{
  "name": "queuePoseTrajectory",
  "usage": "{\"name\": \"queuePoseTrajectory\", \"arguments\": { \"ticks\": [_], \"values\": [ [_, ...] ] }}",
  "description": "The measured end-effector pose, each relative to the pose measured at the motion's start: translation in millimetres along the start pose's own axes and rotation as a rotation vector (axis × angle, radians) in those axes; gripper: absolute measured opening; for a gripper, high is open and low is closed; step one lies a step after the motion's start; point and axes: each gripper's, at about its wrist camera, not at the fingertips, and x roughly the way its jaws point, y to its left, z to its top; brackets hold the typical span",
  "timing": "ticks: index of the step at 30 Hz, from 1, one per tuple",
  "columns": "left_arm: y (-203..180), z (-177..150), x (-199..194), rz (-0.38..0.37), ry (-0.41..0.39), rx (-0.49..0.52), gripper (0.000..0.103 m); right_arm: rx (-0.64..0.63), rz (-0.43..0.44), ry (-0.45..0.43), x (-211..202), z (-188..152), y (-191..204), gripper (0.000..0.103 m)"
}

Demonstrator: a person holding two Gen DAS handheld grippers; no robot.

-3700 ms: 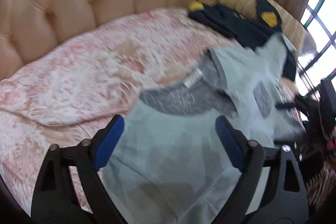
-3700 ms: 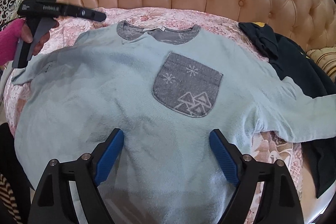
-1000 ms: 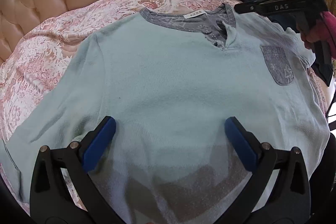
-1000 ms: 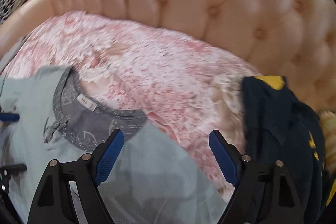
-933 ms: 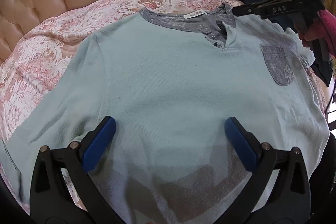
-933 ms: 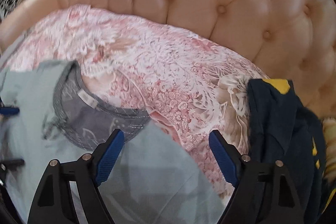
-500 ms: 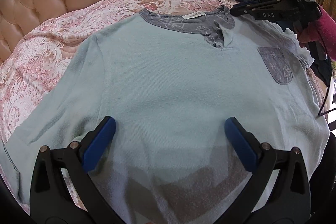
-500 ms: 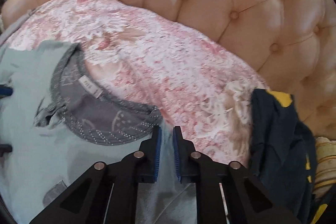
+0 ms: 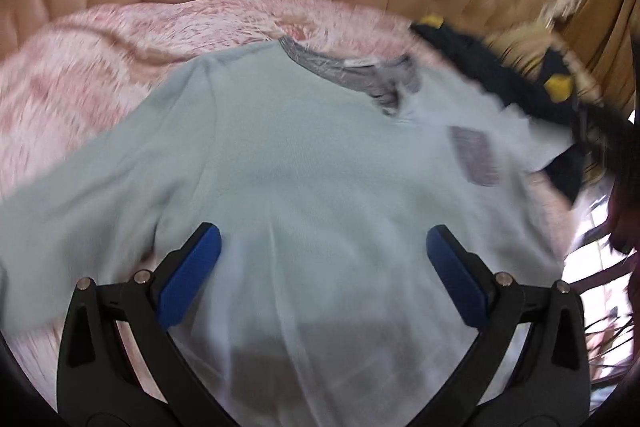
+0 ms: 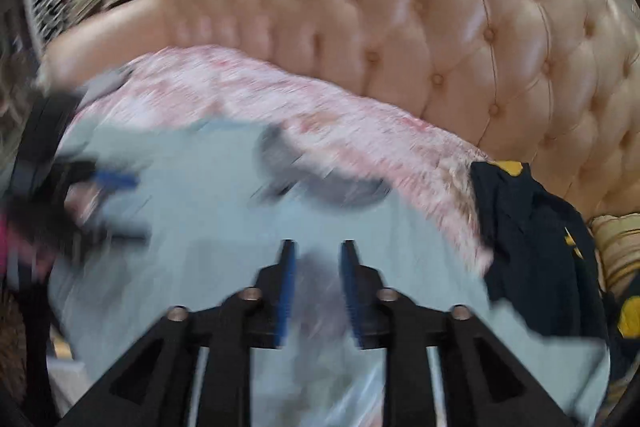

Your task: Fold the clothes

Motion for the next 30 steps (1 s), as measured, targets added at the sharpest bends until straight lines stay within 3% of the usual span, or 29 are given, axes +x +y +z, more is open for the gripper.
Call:
{"name": "queuePoseTrajectory", "arguments": {
  "ticks": [2, 5, 10, 12, 20, 23, 27, 29, 30],
  "values": [
    [-0.9, -21.1, -19.1, -0.028, -0.01, -0.021, 0.103, -0.02, -0.01, 0.02, -19.4, -35.5, 23.6, 0.049],
    [-11.3, -61.4, -43.1, -0.021, -0.035, -0.002, 0.103, 0.037, -0.01, 0.058, -37.5, -83.7, 37.6, 0.049],
    [-32.1, -99.5, -41.7, 0.012, -0.018, 0.066, 0.103, 0.495, 0.15, -0.011, -55.8, -155.1, 0.0, 0.05],
    [-37.7, -104.9, -34.6, 0.041, -0.002, 0.098, 0.103, 0.573, 0.177, -0.016, -53.5, -168.8, -4.0, 0.049],
    [-46.5, -119.6, -21.3, 0.147, 0.032, 0.178, 0.103, 0.547, 0.175, 0.025, -32.3, -173.7, 18.3, 0.049],
    [-56.0, -125.1, -15.2, 0.232, 0.06, 0.249, 0.103, 0.53, 0.161, 0.03, -29.9, -171.9, 20.9, 0.049],
    [-54.1, -124.9, -15.4, 0.226, 0.063, 0.243, 0.103, 0.437, 0.212, 0.063, -28.7, -168.2, 40.4, 0.03],
    [-53.1, -124.6, -15.6, 0.222, 0.064, 0.239, 0.103, 0.4, 0.175, 0.079, -28.2, -164.4, 46.3, 0.01],
    [-52.6, -124.5, -15.7, 0.22, 0.065, 0.237, 0.103, 0.394, 0.156, 0.086, -28.1, -162.8, 46.7, 0.01]
  ]
}}
